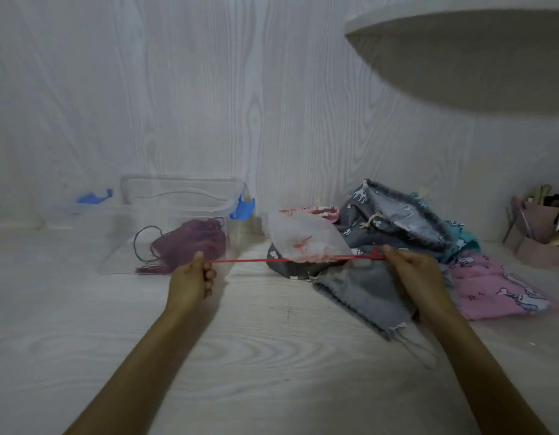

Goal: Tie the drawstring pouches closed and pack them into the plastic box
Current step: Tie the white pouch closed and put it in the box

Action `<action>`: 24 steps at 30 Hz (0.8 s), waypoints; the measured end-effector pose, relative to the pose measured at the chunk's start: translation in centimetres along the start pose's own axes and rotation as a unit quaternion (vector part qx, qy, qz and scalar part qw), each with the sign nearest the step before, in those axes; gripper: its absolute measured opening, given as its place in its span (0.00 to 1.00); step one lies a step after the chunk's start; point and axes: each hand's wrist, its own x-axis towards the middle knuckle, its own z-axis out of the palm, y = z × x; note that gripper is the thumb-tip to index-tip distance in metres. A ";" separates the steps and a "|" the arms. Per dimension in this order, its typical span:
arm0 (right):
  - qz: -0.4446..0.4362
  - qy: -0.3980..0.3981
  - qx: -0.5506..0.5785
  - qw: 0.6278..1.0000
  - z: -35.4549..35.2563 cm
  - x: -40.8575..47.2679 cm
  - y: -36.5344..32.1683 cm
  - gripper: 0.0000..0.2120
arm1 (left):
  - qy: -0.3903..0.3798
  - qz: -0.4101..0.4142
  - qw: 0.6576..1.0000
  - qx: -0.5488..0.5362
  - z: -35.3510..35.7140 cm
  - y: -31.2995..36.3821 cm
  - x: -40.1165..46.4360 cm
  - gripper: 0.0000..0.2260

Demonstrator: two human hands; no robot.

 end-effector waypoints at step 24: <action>-0.142 -0.319 -0.364 0.863 4.8 -2.3 -1.7 0.24 | -0.269 0.318 0.632 0.654 5.9 -1.0 -0.4 0.23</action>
